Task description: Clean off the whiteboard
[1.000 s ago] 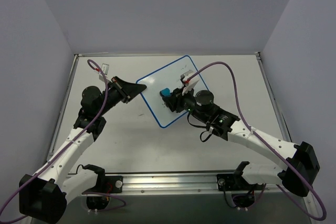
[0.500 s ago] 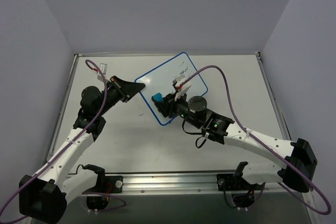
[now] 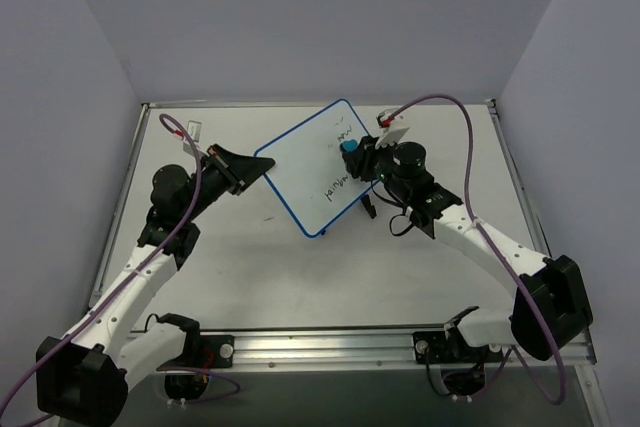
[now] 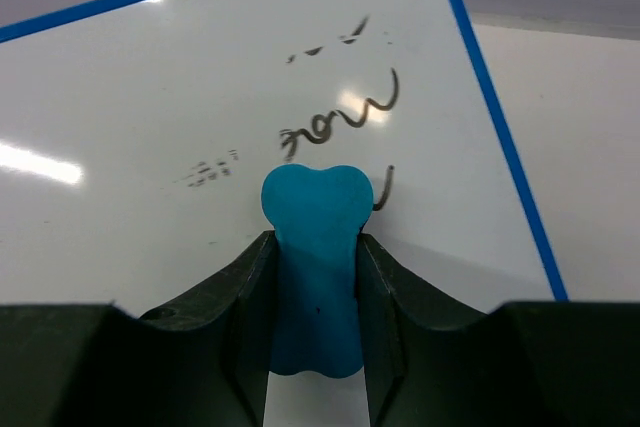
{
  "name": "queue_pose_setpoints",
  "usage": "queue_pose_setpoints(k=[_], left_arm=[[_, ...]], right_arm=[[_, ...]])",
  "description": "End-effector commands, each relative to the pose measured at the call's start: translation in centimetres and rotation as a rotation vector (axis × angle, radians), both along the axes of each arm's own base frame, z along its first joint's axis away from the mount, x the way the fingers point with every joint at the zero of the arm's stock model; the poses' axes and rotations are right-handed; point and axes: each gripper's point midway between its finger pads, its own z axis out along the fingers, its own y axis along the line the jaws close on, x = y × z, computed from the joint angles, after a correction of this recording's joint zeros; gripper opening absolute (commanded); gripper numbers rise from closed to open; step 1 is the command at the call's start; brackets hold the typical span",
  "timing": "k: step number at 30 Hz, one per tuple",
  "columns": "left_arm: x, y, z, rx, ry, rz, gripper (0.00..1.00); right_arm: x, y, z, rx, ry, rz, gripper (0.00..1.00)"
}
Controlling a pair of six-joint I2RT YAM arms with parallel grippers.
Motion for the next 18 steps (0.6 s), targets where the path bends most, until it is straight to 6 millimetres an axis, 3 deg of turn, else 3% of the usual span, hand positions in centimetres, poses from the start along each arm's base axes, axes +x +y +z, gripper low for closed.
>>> queue_pose_setpoints(k=[1,5,9,12,17,18], left_arm=[[-5.0,0.1,11.2,-0.182,-0.311,-0.125,0.02],[-4.7,0.3,11.0,-0.182,-0.309,-0.115,0.02],[-4.4,0.3,10.9,-0.182,-0.310,-0.111,0.02],[-4.4,0.2,10.8,-0.179,-0.312,-0.114,0.02],[-4.9,-0.1,11.0,-0.168,-0.357,-0.146,0.02],[-5.0,-0.2,11.2,-0.170,-0.377,-0.156,0.02]], right_arm=[[0.3,0.3,-3.1,-0.063,0.082,0.055,0.18],[-1.0,2.6,-2.1,-0.051,0.067,0.118,0.18],[-5.1,6.8,0.2,-0.021,0.028,0.217,0.18],[-7.3,8.4,1.3,0.017,0.019,0.270,0.18],[-6.7,8.6,2.9,0.011,-0.005,0.252,0.18],[-6.1,8.3,2.2,-0.021,0.012,0.228,0.18]])
